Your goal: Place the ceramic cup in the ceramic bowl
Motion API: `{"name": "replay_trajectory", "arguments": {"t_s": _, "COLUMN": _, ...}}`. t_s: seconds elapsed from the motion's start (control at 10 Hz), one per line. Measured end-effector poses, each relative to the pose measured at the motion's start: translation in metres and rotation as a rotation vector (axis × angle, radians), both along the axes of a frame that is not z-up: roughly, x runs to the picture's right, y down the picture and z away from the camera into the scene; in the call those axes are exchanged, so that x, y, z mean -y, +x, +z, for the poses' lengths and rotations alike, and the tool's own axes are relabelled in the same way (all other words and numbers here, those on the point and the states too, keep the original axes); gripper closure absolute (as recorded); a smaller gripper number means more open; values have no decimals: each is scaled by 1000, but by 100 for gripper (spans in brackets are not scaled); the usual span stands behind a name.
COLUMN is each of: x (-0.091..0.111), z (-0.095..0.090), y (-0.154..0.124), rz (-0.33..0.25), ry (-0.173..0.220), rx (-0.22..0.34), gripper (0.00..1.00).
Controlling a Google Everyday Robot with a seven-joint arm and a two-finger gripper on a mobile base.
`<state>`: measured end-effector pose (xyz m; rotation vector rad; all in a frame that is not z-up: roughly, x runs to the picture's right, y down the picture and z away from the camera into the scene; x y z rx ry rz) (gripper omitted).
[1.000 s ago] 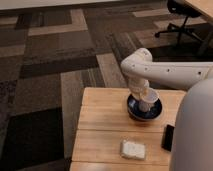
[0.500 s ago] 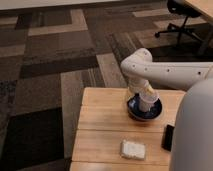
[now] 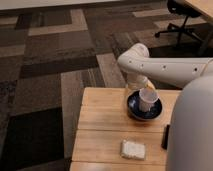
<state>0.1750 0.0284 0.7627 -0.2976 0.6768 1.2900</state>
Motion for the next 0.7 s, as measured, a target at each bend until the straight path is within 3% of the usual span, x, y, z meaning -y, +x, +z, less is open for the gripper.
{"name": "replay_trajectory", "arguments": {"t_s": 0.3, "x": 36, "z": -1, "y": -21, "rz": -109, "ry": 31, "rx": 18, "gripper": 20}}
{"name": "replay_trajectory", "arguments": {"t_s": 0.5, "x": 51, "z": 2, "y": -36, "rz": -125, "ry": 59, "rx": 52, "gripper": 20}}
{"name": "replay_trajectory", "arguments": {"t_s": 0.7, "x": 55, "z": 4, "y": -44, "rz": -104, "ry": 71, "rx": 79, "gripper": 20}}
